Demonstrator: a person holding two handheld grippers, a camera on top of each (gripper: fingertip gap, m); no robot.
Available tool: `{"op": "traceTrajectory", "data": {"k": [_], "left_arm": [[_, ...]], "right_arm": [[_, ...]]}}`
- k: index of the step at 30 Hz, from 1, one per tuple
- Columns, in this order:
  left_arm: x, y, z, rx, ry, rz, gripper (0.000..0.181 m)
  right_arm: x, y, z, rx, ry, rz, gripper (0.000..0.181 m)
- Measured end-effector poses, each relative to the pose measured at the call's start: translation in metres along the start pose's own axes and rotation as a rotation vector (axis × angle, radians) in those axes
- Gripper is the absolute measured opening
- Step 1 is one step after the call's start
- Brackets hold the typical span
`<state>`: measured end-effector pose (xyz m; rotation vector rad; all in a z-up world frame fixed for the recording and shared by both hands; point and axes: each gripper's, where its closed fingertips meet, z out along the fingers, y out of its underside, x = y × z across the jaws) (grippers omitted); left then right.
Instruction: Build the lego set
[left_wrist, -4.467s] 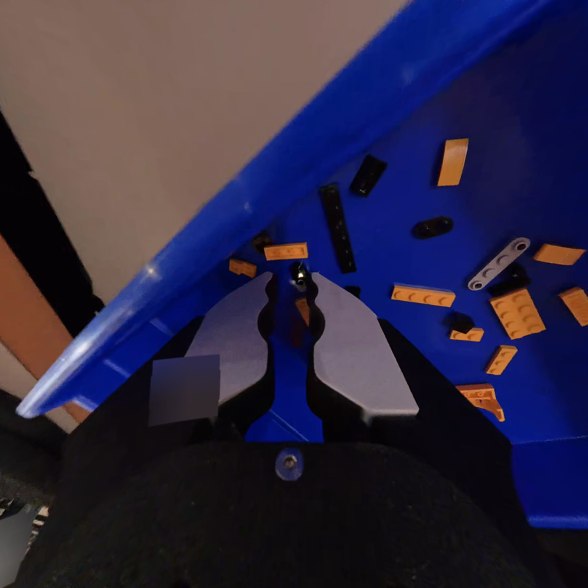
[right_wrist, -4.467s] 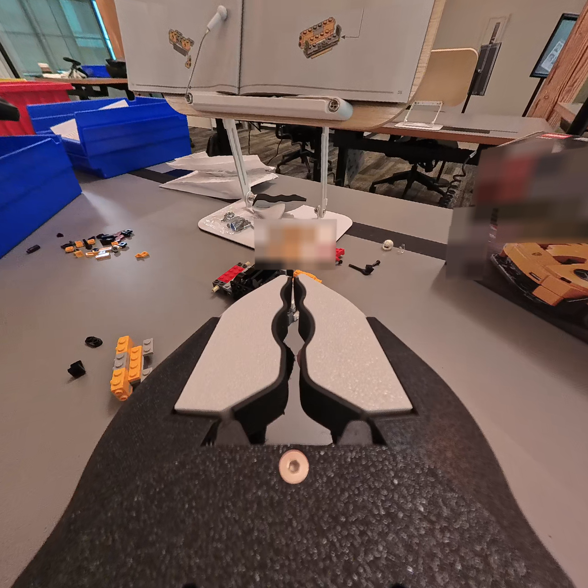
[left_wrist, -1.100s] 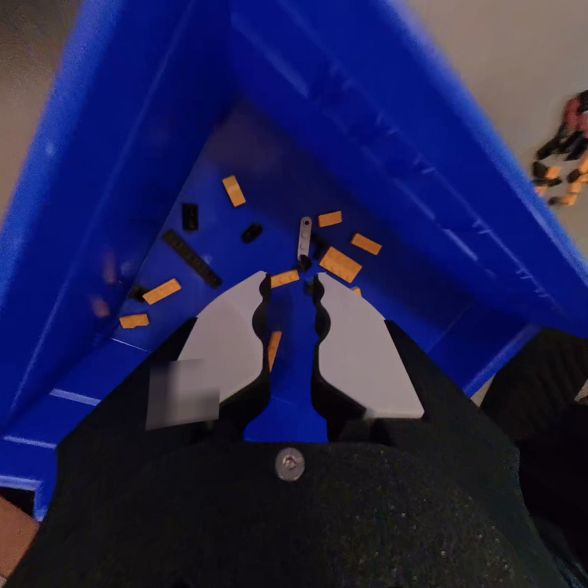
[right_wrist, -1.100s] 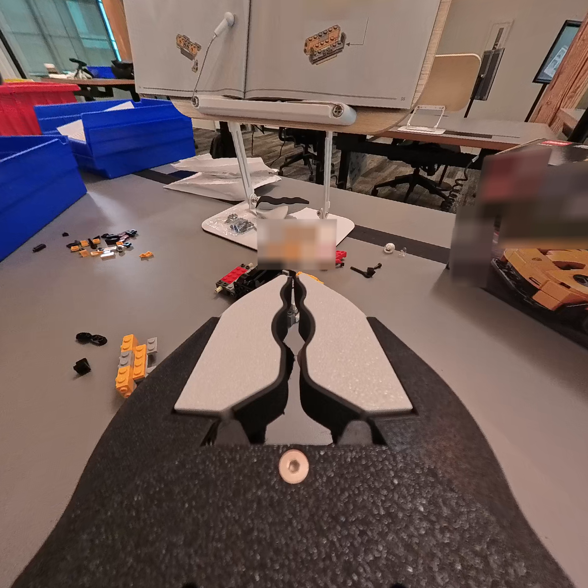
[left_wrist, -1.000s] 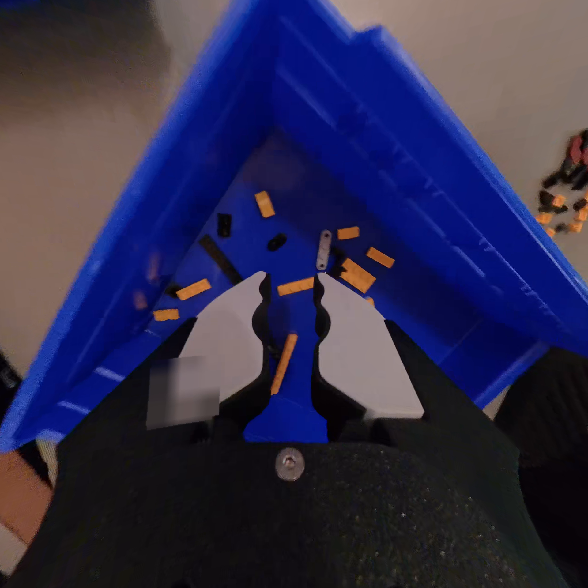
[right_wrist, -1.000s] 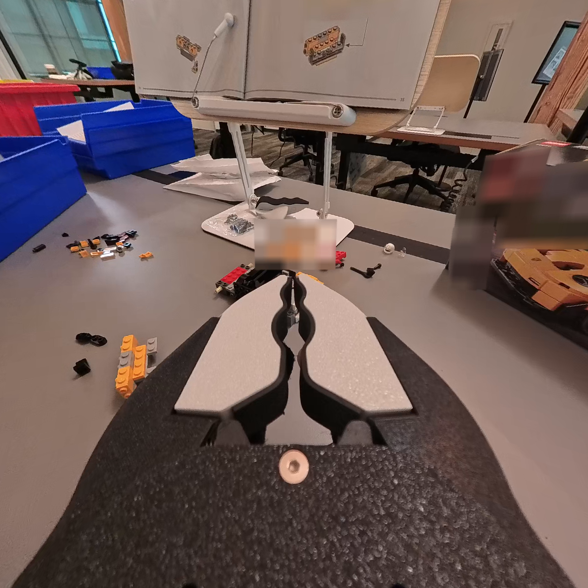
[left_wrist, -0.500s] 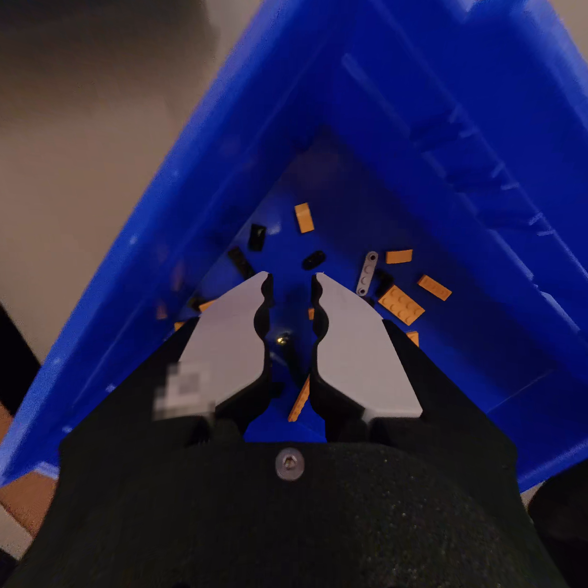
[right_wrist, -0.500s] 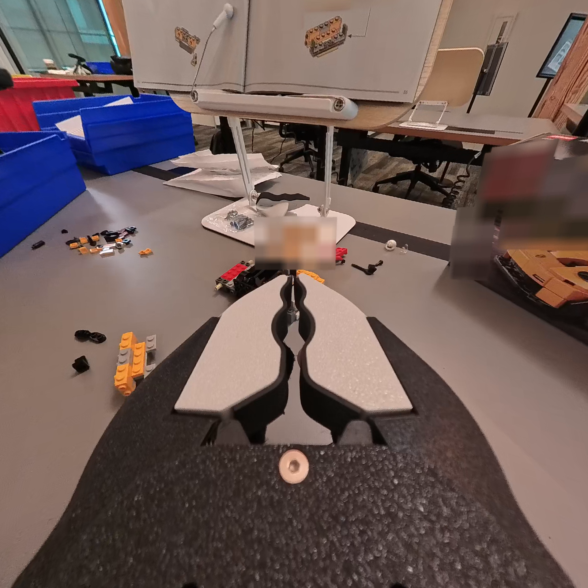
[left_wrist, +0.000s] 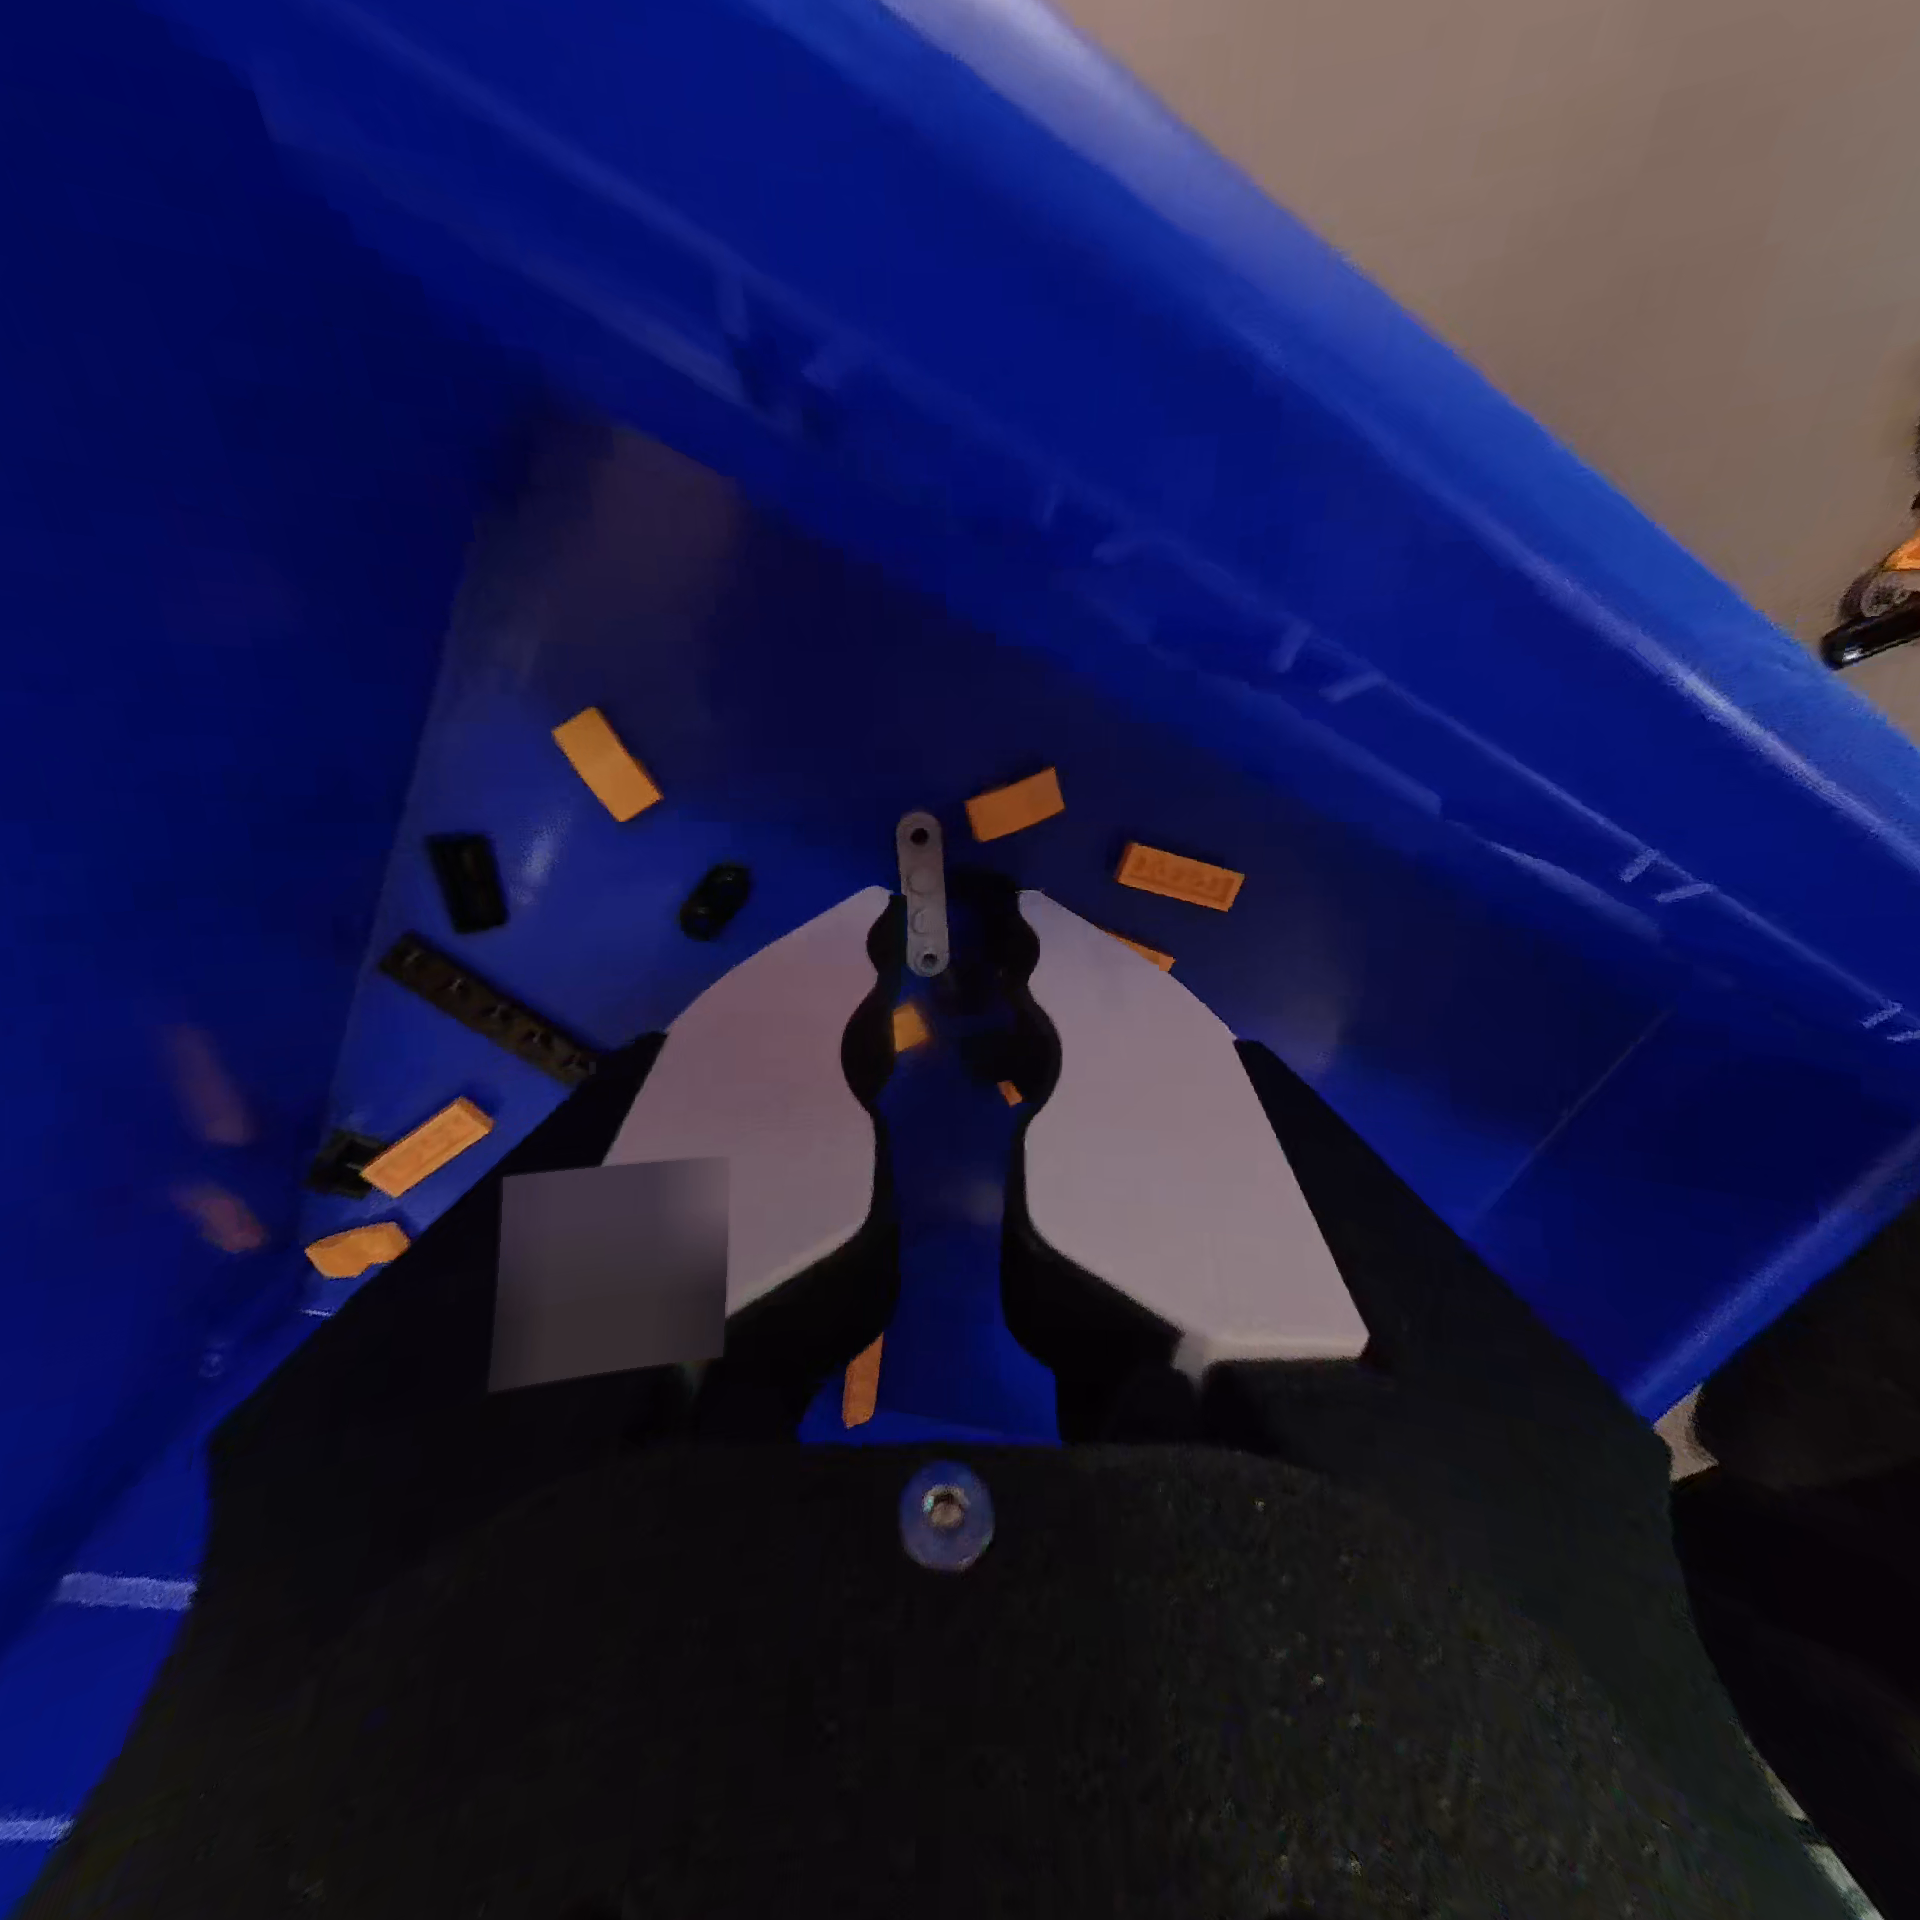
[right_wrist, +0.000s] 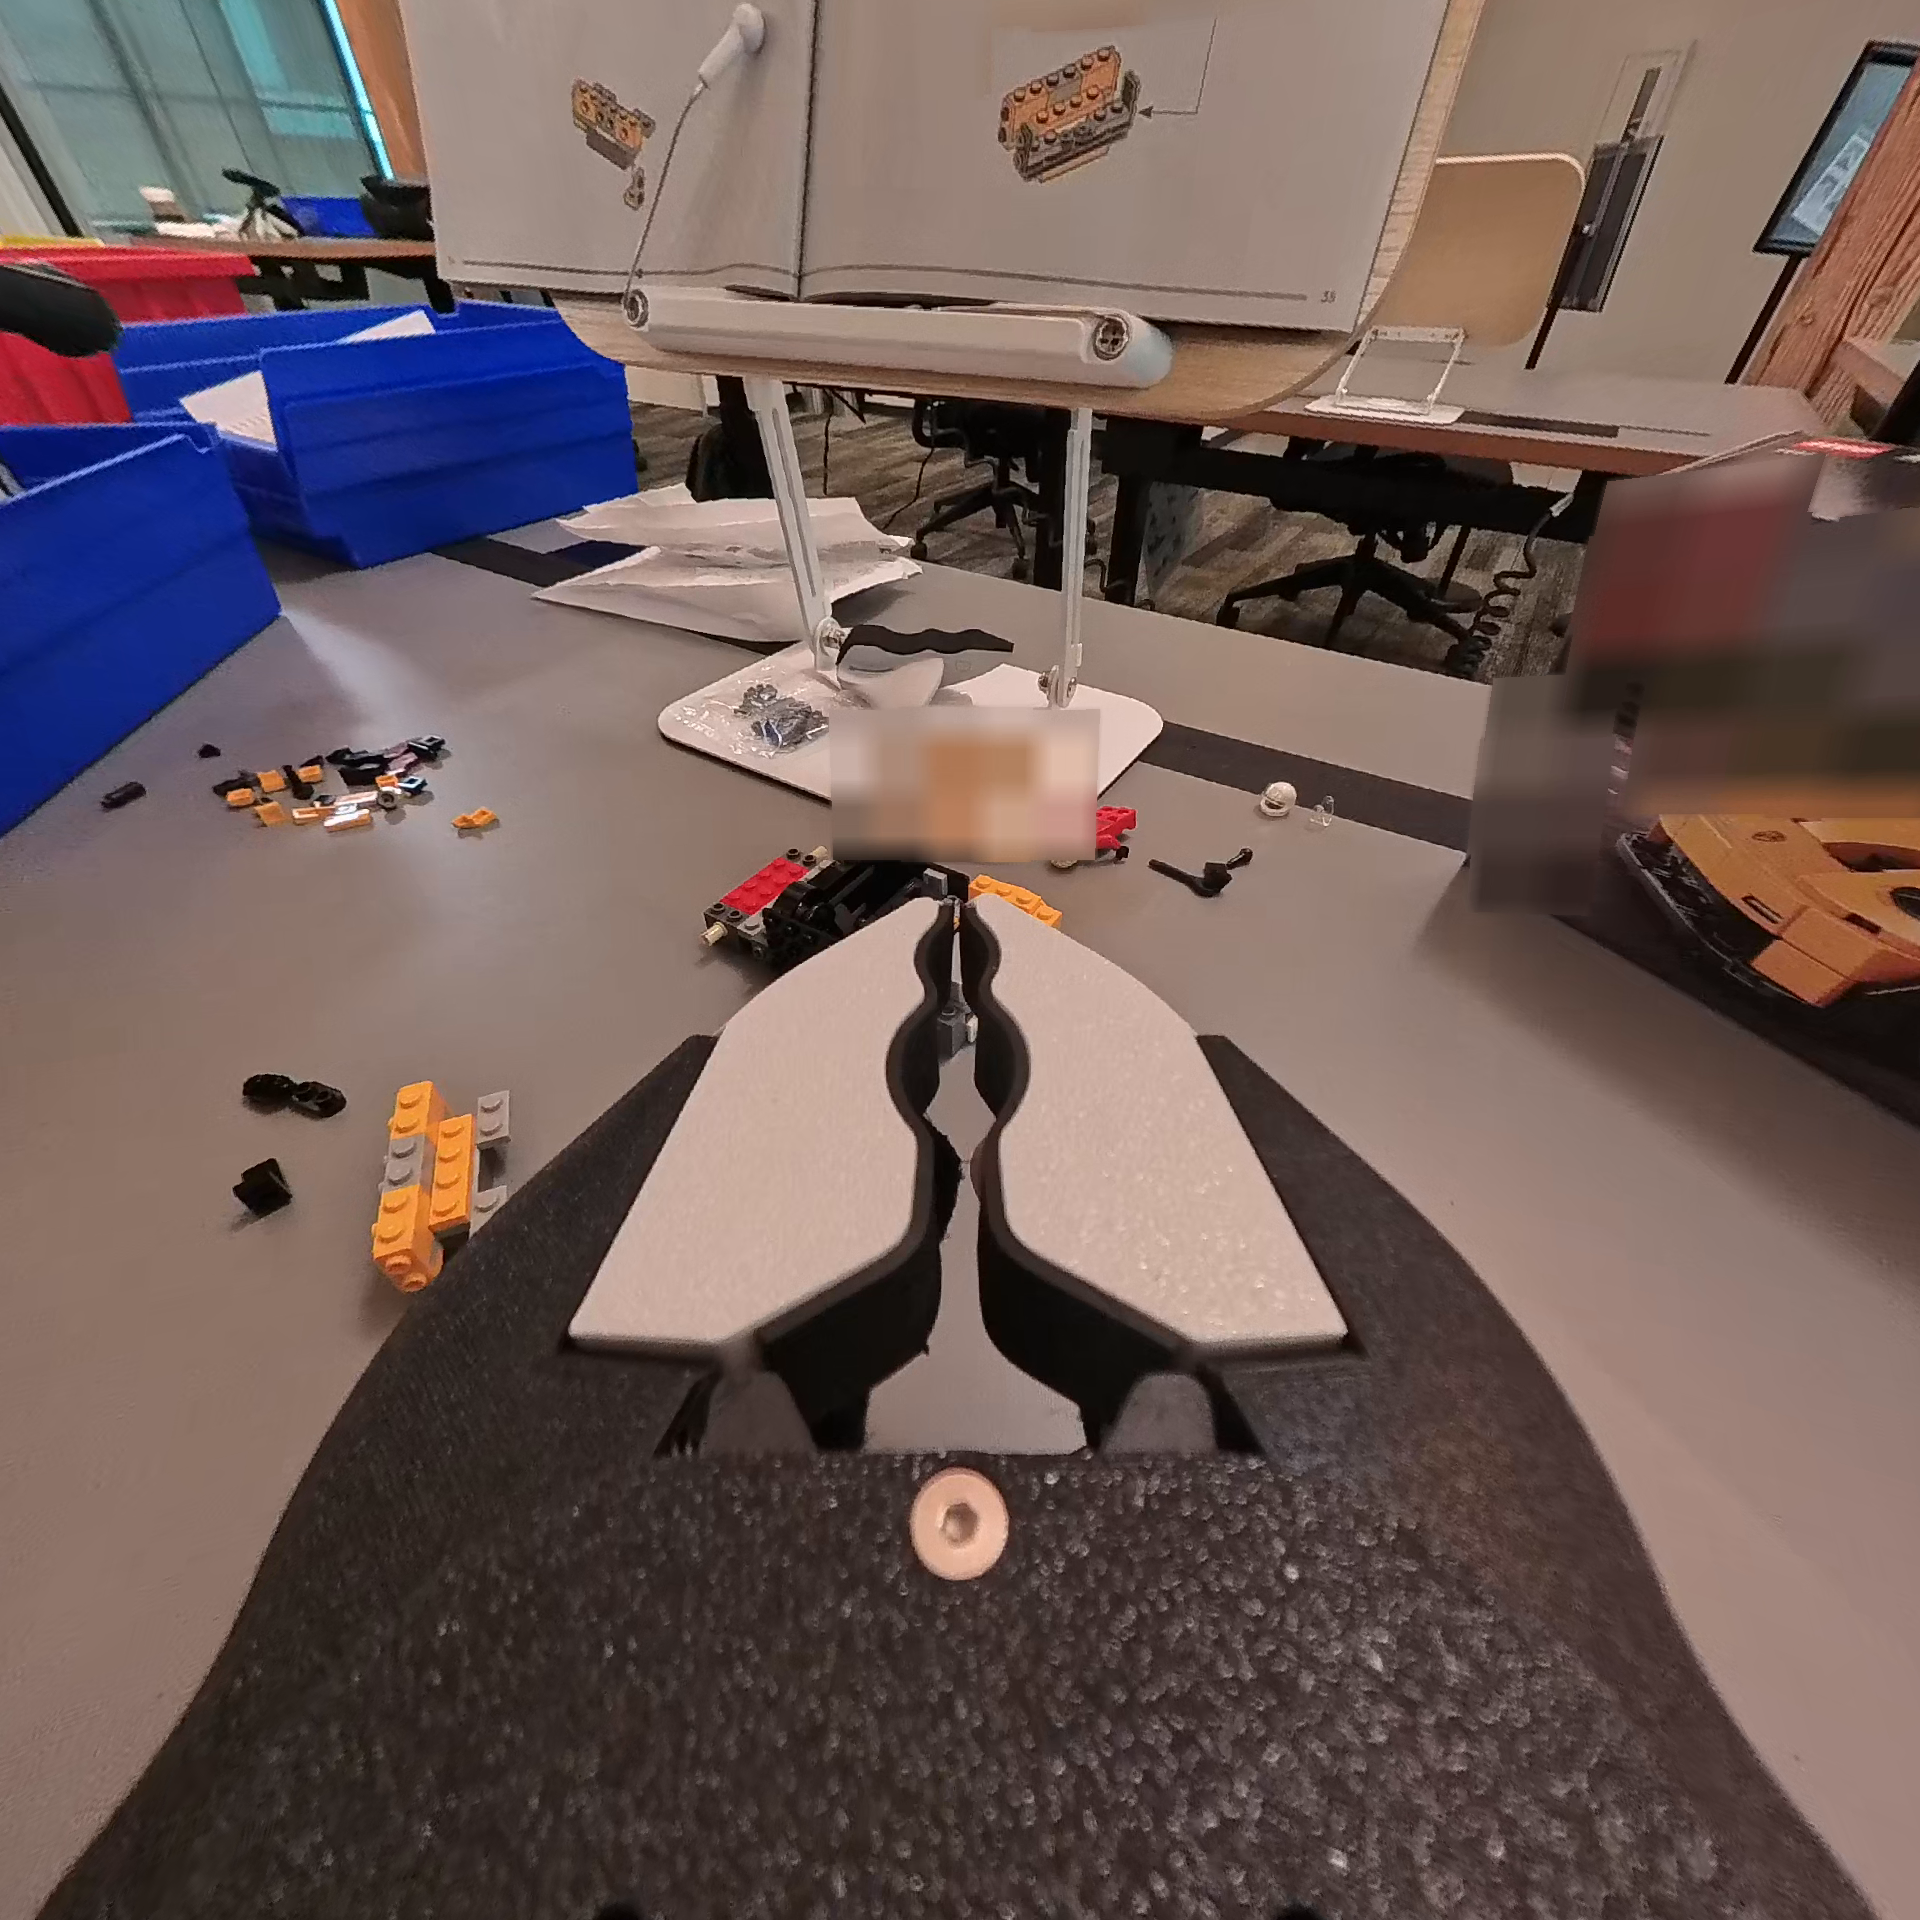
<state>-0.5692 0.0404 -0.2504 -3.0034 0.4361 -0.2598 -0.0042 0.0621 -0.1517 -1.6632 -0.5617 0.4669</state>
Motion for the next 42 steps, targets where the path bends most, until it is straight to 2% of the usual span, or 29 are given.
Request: {"op": "traceTrajectory", "data": {"k": [5, 7, 10, 17, 23, 27, 28, 30, 32, 33, 38, 42], "left_arm": [[0.006, 0.001, 0.0, -0.014, 0.004, 0.022, 0.005], [0.006, 0.003, 0.0, -0.021, -0.008, 0.029, 0.013], [0.009, 0.005, 0.001, -0.025, -0.004, 0.037, 0.014], [0.005, 0.006, 0.001, -0.021, -0.056, 0.057, 0.003], [0.022, -0.009, -0.032, 0.113, 0.003, 0.055, 0.002], [0.081, -0.029, -0.073, 0.27, 0.116, 0.19, 0.002], [0.096, -0.031, -0.081, 0.283, 0.105, 0.242, 0.002], [0.143, -0.039, -0.098, 0.353, 0.157, 0.349, 0.001], [0.171, -0.046, -0.106, 0.365, 0.079, 0.433, 0.001], [0.192, -0.049, -0.108, 0.381, 0.087, 0.489, 0.001], [0.298, -0.055, -0.091, 0.377, 0.165, 0.752, 0.001], [0.371, -0.051, -0.041, 0.308, 0.273, 0.903, 0.001]], "right_arm": [[0.0, 0.0, 0.0, 0.001, 0.0, -0.002, 0.0], [0.0, -0.001, 0.0, 0.003, 0.0, -0.003, 0.0], [-0.001, -0.002, -0.001, 0.006, -0.001, -0.004, 0.0], [-0.001, -0.002, -0.001, 0.008, 0.001, -0.006, 0.0], [-0.001, -0.004, -0.002, 0.014, 0.001, -0.007, 0.0], [-0.001, -0.005, -0.002, 0.018, -0.001, -0.006, 0.0], [-0.002, -0.005, -0.002, 0.017, -0.002, -0.007, 0.0], [-0.003, -0.005, -0.002, 0.017, -0.004, -0.01, 0.0], [-0.003, -0.004, -0.002, 0.015, -0.004, -0.01, 0.0], [-0.003, -0.005, -0.002, 0.016, -0.005, -0.01, 0.0], [-0.004, -0.008, -0.004, 0.029, -0.004, -0.015, 0.0], [-0.002, -0.007, -0.004, 0.023, 0.002, -0.024, 0.0]]}}
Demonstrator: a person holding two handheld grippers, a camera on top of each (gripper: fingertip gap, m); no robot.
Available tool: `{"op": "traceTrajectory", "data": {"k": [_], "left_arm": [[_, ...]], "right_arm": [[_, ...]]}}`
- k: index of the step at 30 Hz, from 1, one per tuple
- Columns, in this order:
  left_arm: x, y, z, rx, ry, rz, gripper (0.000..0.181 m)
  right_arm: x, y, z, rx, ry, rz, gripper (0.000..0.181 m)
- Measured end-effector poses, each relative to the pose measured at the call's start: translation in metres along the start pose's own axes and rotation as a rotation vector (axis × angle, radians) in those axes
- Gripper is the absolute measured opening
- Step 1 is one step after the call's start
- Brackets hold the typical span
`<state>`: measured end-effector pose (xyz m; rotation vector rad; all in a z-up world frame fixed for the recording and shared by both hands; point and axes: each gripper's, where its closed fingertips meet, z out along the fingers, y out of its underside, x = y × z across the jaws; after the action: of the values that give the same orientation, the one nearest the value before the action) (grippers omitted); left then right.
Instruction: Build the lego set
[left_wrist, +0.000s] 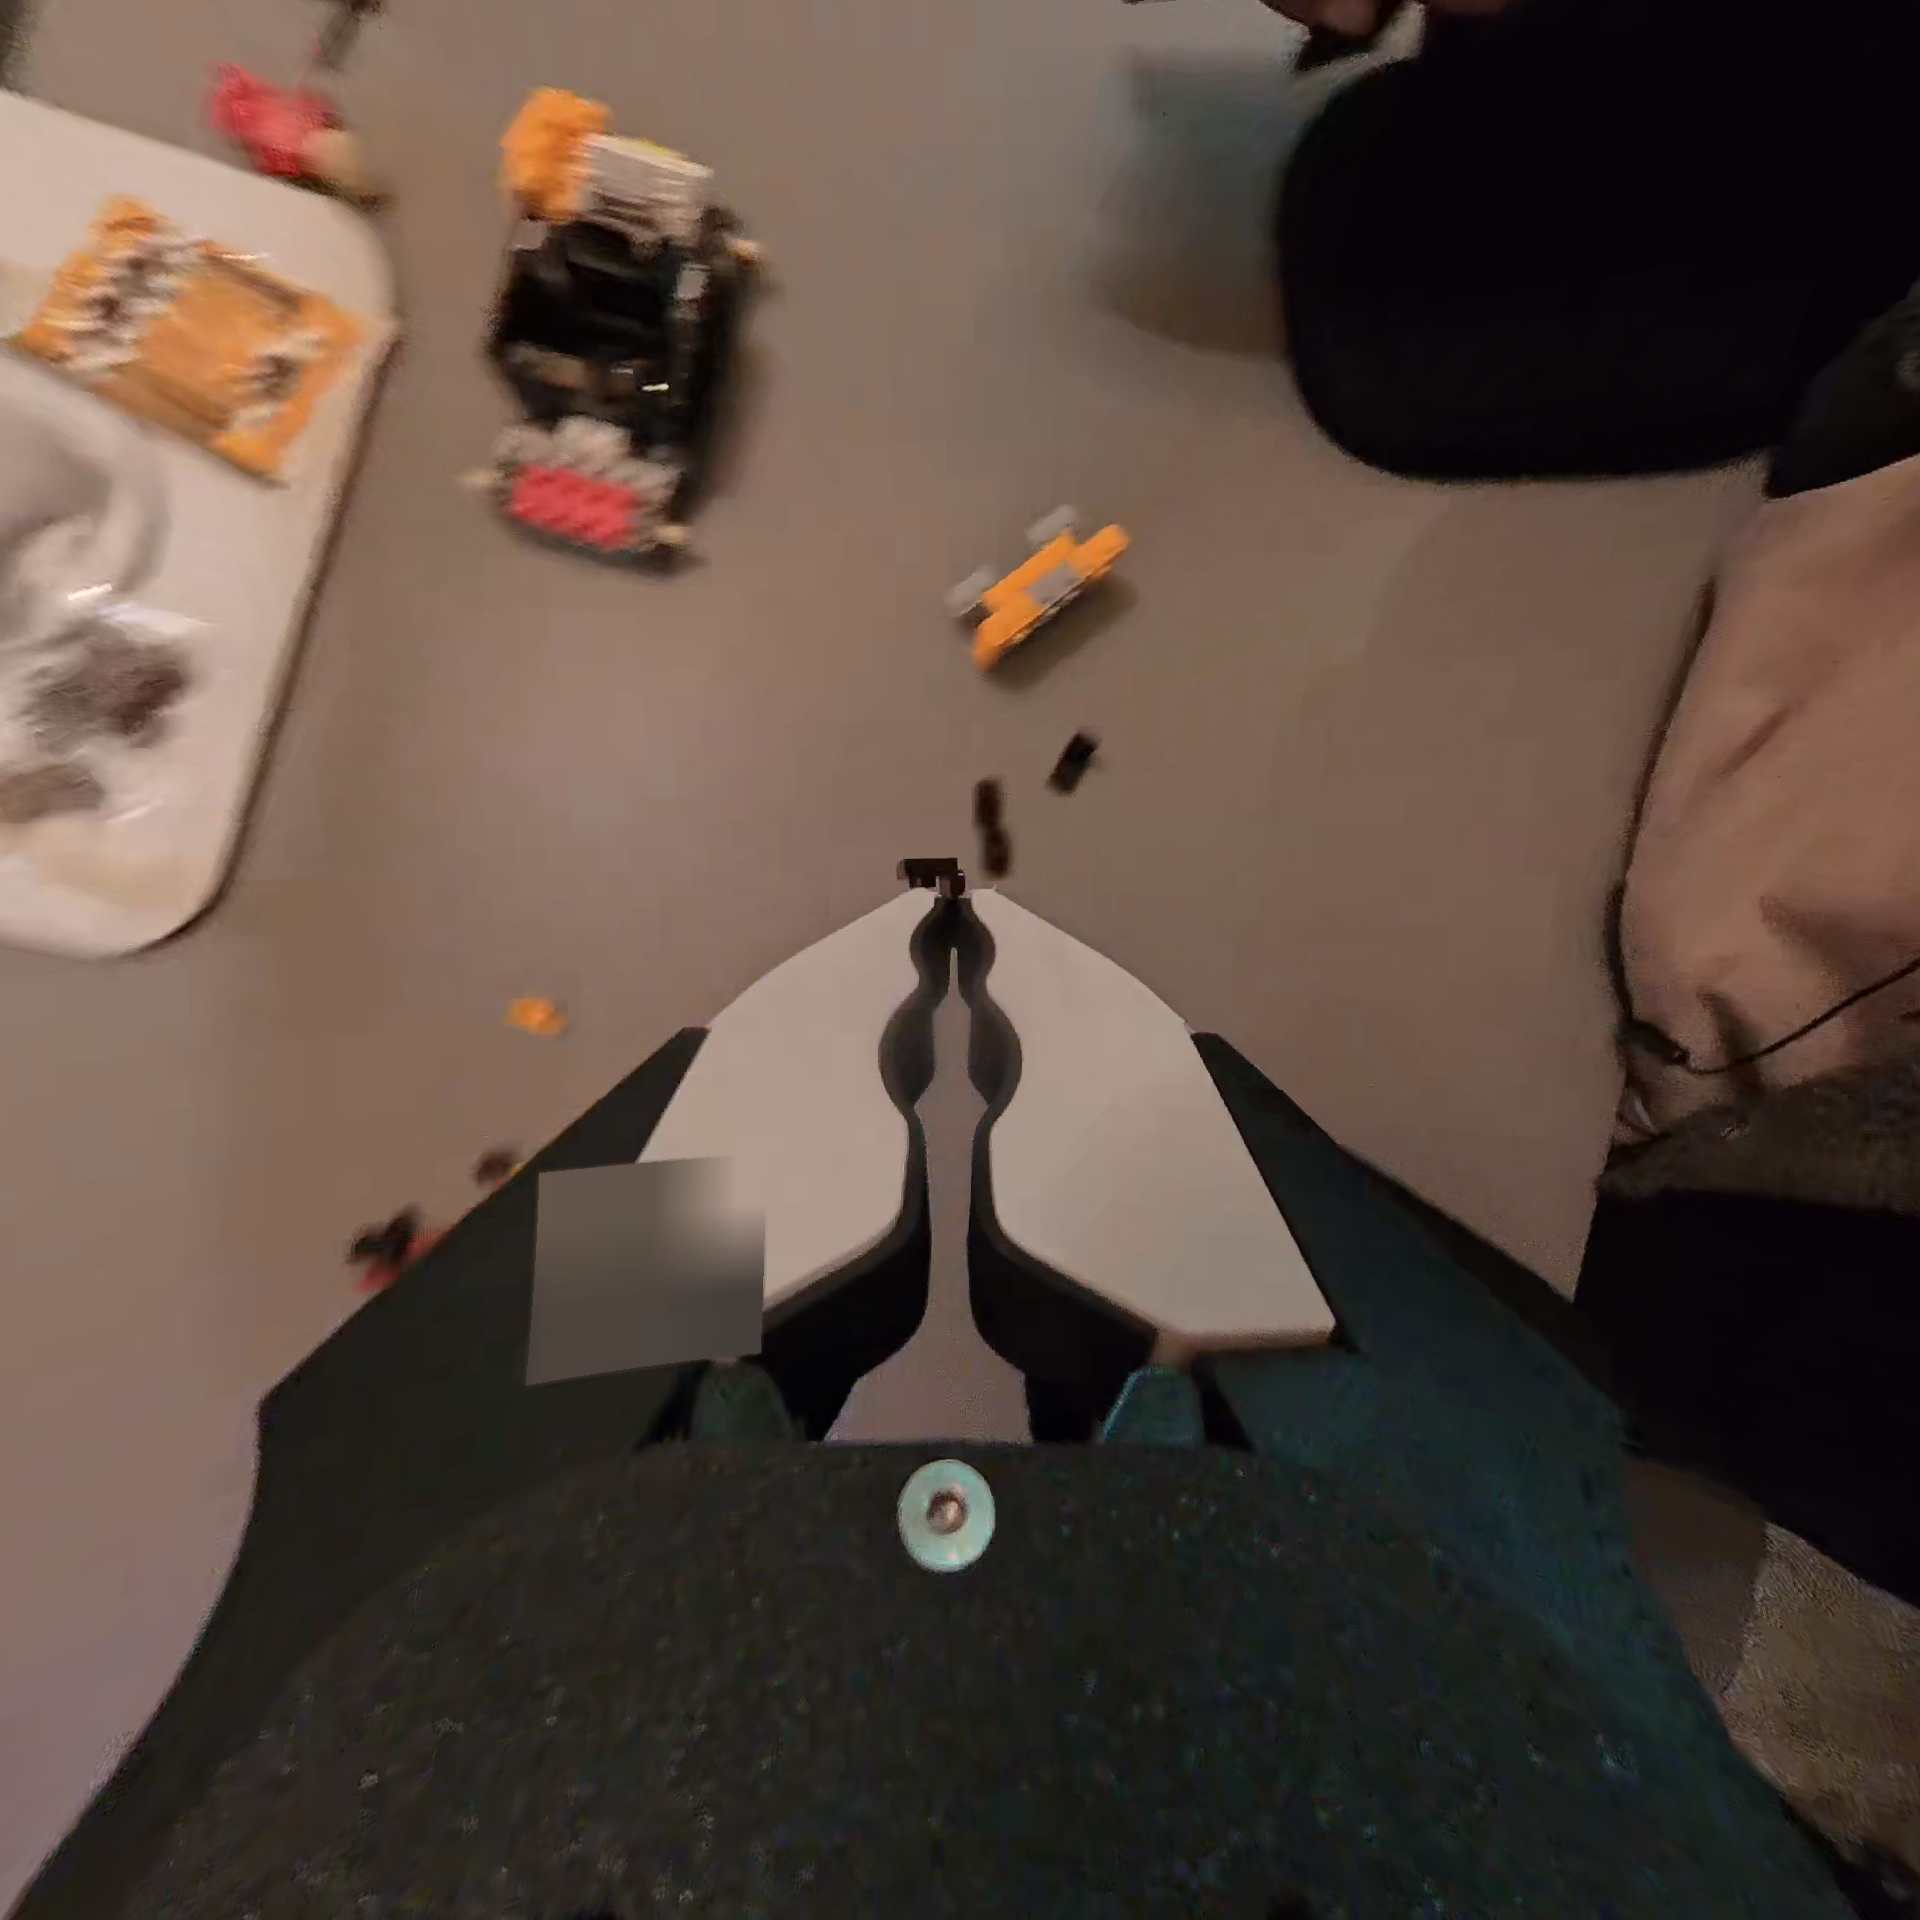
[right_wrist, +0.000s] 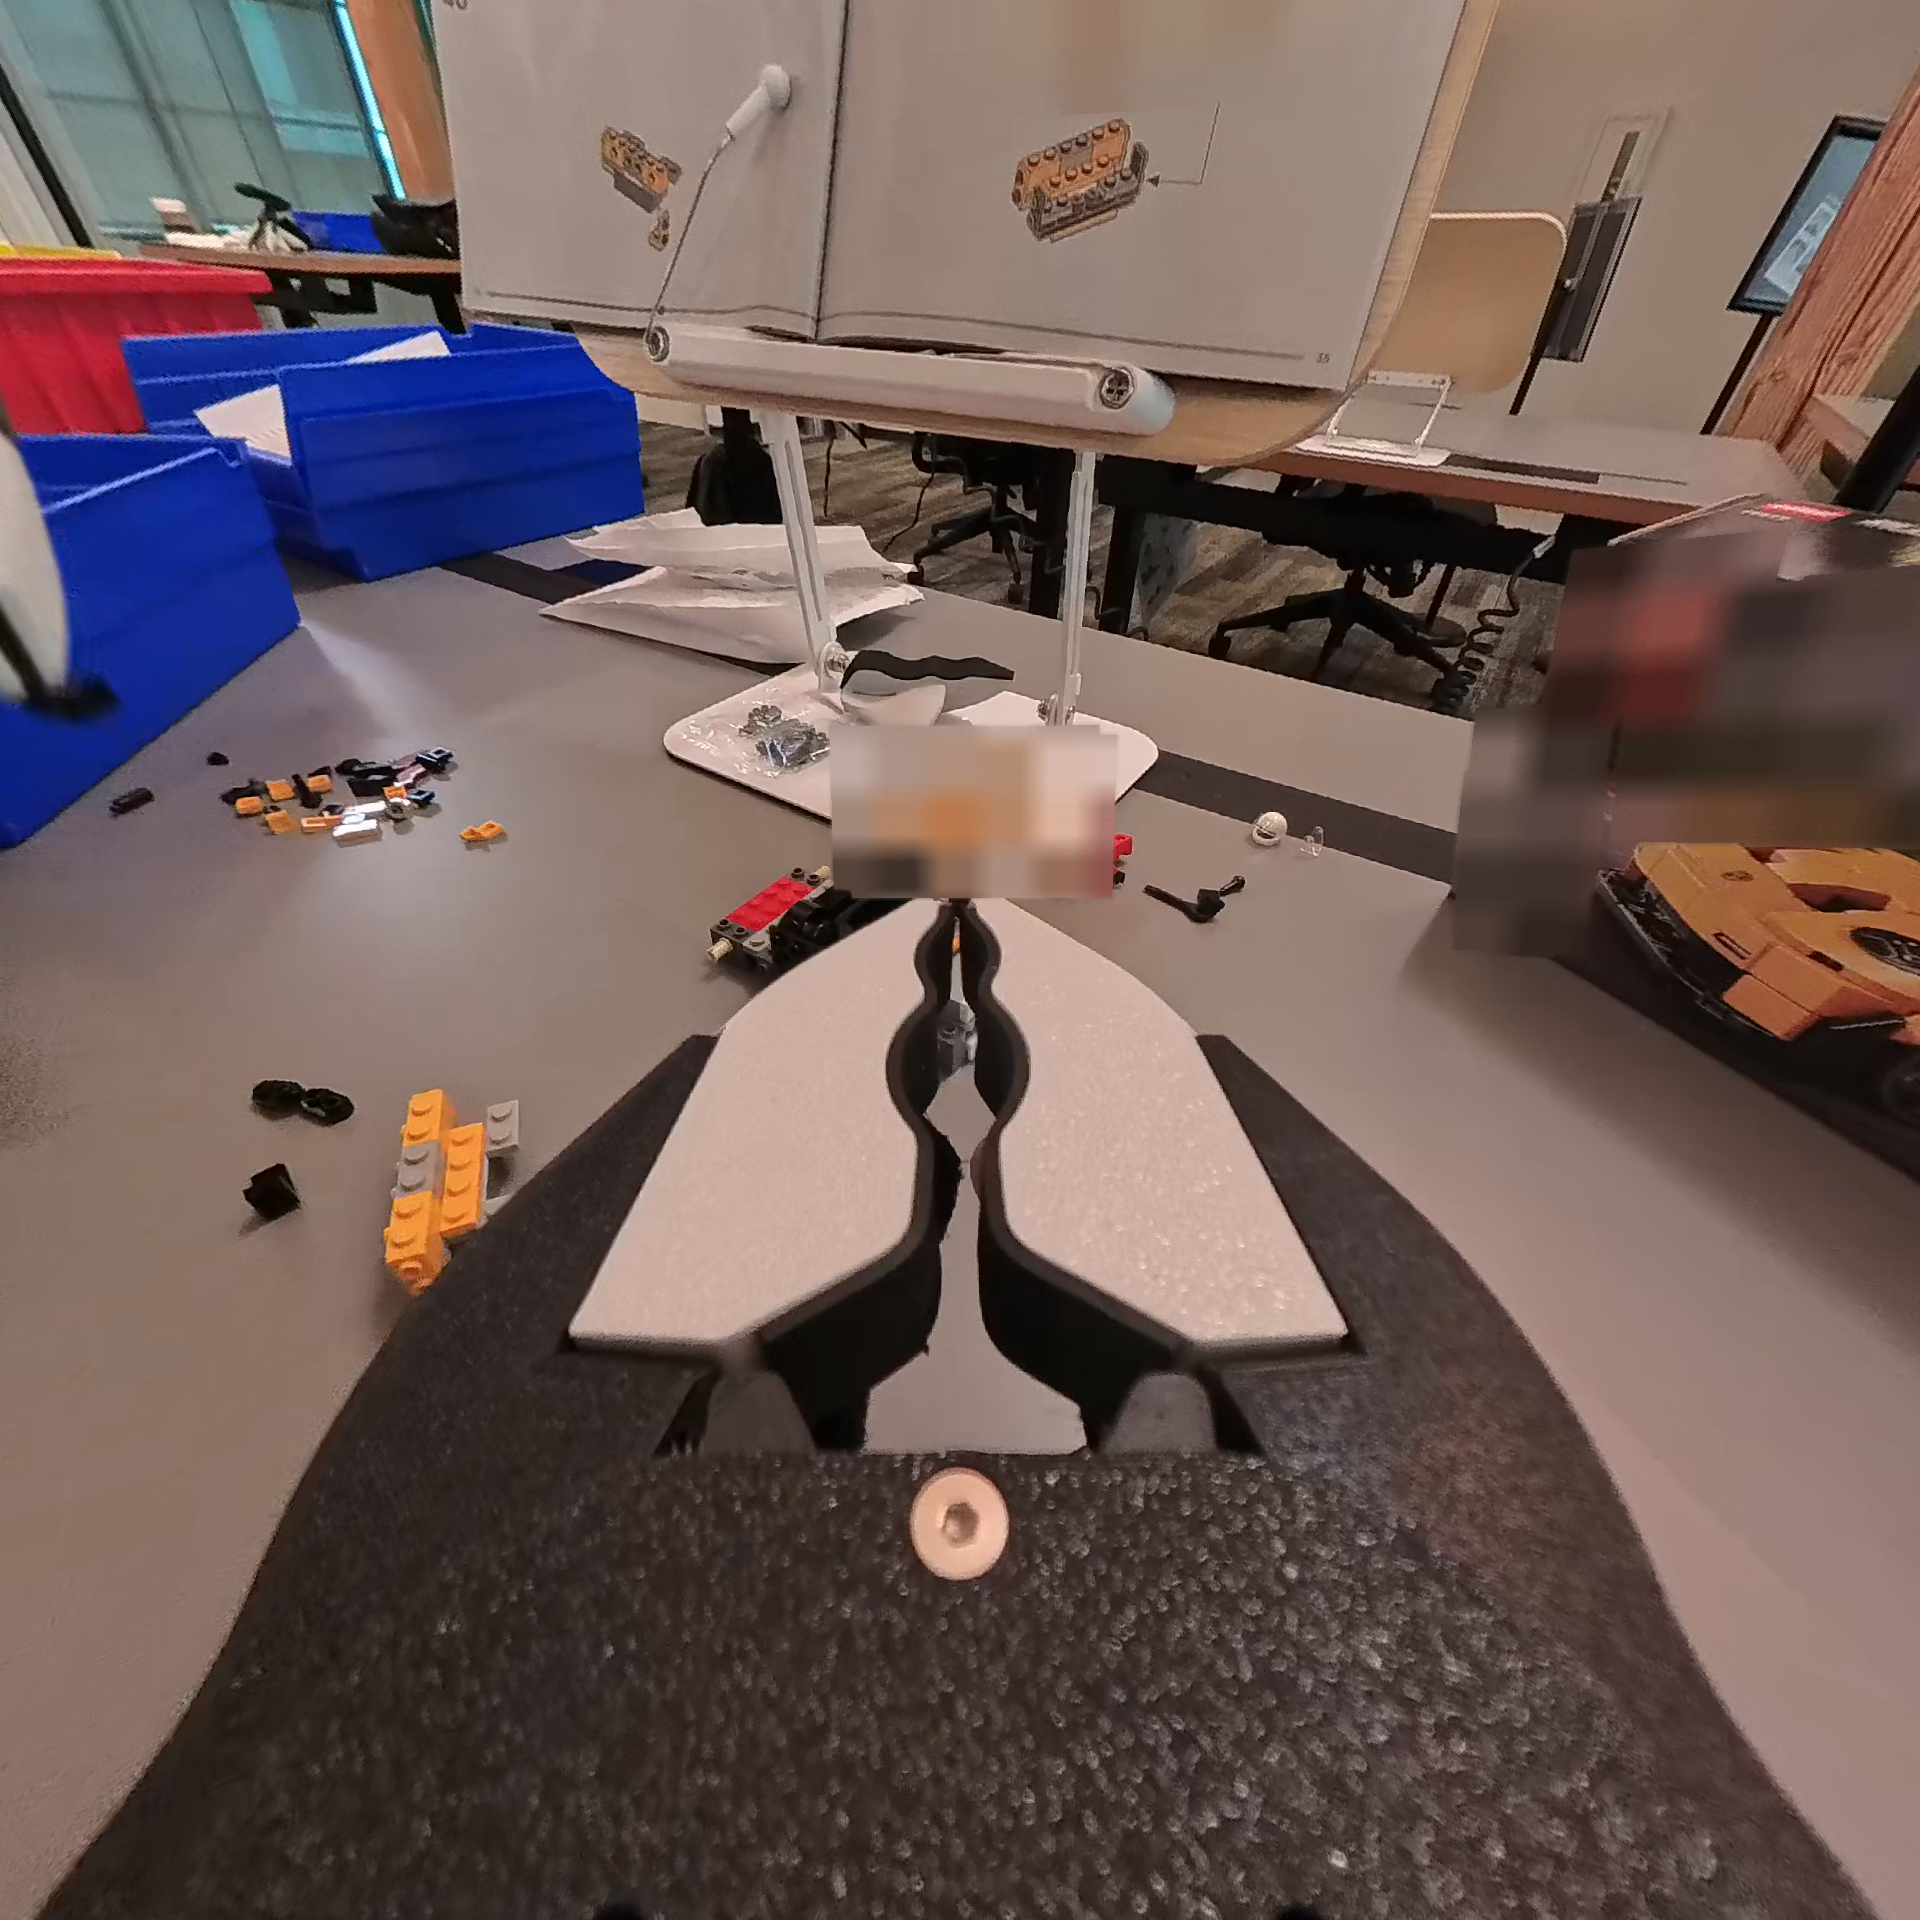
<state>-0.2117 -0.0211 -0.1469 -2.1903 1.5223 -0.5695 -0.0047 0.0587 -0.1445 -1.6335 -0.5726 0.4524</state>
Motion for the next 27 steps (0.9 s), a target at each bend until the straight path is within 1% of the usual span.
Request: {"op": "traceTrajectory", "data": {"k": [2, 4, 6, 8, 12, 14, 20, 24, 27], "left_arm": [[0.008, -0.002, 0.037, -0.045, 0.048, 0.027, 0.0], [0.007, 0.003, 0.069, -0.1, 0.065, 0.036, 0.001], [0.008, 0.006, 0.09, -0.129, 0.099, 0.03, 0.0], [0.011, 0.007, 0.101, -0.137, 0.131, 0.03, 0.0], [0.031, 0.005, 0.108, -0.135, 0.217, 0.065, 0.0], [0.036, 0.006, 0.112, -0.148, 0.222, 0.082, 0.0], [0.033, 0.009, 0.12, -0.144, 0.218, 0.054, 0.001], [0.034, 0.009, 0.117, -0.129, 0.216, 0.054, 0.006], [0.033, 0.006, 0.113, -0.105, 0.205, 0.053, 0.006]], "right_arm": [[0.001, 0.0, 0.0, -0.002, 0.004, -0.007, 0.0], [0.001, 0.0, -0.001, -0.001, 0.007, -0.013, 0.0], [0.001, 0.0, -0.001, 0.001, 0.007, -0.015, 0.0], [0.001, -0.002, -0.002, 0.005, 0.007, -0.018, 0.0], [-0.001, -0.002, -0.001, 0.004, 0.003, -0.022, 0.0], [-0.001, -0.001, -0.001, 0.002, 0.003, -0.025, 0.0], [-0.001, -0.001, -0.001, -0.001, 0.003, -0.026, 0.0], [-0.002, 0.0, 0.0, -0.004, 0.0, -0.026, 0.0], [-0.002, 0.001, 0.0, -0.006, 0.001, -0.027, 0.0]]}}
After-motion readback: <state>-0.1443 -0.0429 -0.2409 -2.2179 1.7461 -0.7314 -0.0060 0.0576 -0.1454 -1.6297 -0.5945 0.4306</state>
